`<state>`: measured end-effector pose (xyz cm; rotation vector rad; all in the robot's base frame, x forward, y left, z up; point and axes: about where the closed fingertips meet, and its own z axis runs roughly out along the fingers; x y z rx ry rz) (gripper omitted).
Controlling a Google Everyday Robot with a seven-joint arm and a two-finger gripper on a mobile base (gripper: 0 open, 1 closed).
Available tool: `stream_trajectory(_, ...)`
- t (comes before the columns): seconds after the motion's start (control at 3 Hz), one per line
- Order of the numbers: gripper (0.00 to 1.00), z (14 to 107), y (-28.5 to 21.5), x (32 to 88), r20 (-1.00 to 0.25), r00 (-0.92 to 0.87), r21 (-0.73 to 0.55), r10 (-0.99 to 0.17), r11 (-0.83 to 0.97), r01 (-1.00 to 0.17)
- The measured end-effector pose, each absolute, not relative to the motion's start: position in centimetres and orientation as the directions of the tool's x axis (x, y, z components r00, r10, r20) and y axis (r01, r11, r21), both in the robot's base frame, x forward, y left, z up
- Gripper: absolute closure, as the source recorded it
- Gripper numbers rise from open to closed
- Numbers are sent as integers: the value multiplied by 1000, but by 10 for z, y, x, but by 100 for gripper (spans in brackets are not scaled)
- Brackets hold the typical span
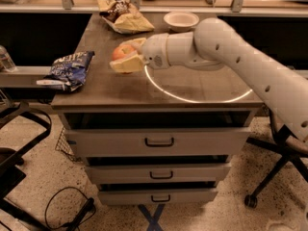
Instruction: Move apple near blue chip bag
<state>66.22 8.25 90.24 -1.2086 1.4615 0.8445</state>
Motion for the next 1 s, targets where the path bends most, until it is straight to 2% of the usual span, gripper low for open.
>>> stream_trajectory(0.67,97,860,128,645,-962,17,-62,-273,160,-985)
stream_trajectory(1.0,75,861,129,645,-962,17,-63,-272,159,-985)
